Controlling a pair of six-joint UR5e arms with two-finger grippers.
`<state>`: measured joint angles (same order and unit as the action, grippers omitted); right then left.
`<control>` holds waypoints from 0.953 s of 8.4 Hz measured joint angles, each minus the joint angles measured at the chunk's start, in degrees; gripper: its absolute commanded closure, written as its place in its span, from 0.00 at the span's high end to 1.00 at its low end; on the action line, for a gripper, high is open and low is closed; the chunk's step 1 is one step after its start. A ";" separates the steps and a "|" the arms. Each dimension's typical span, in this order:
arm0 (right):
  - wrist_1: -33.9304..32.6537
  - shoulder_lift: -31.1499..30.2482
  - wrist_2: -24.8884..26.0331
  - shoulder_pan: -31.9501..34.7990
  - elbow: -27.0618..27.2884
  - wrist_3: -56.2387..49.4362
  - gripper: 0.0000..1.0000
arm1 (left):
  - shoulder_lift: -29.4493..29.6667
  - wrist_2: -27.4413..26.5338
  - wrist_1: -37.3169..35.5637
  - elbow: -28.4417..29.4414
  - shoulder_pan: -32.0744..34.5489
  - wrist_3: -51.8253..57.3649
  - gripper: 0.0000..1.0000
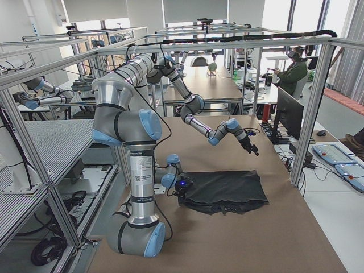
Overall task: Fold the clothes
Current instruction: 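Grip the shirt's near corner with the right gripper and hold it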
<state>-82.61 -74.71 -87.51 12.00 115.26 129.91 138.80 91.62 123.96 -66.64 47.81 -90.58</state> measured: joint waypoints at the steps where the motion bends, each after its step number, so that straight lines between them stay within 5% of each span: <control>1: -0.05 -0.03 0.12 0.00 -0.69 -0.09 0.58 | -0.01 -0.02 -0.01 -0.02 0.00 -0.34 0.94; 3: -0.08 -0.04 0.27 0.12 -2.33 -0.21 0.58 | 0.04 -0.13 -0.03 -0.06 -0.26 -1.10 0.94; 4: -0.09 -0.03 0.30 0.16 -2.68 -0.28 0.48 | 0.05 -0.49 -0.03 -0.07 -0.53 -1.34 0.94; 6: -0.31 0.04 0.32 0.17 -2.89 -0.26 0.00 | 0.06 -0.91 -0.04 -0.07 -0.74 -1.54 0.94; 8: -0.50 0.23 0.27 0.25 -2.75 -0.13 0.00 | 0.13 -0.99 -0.04 -0.07 -0.79 -1.63 0.94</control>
<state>-83.12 -74.49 -87.24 12.25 112.51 129.77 138.93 90.63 123.92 -66.71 47.03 -92.20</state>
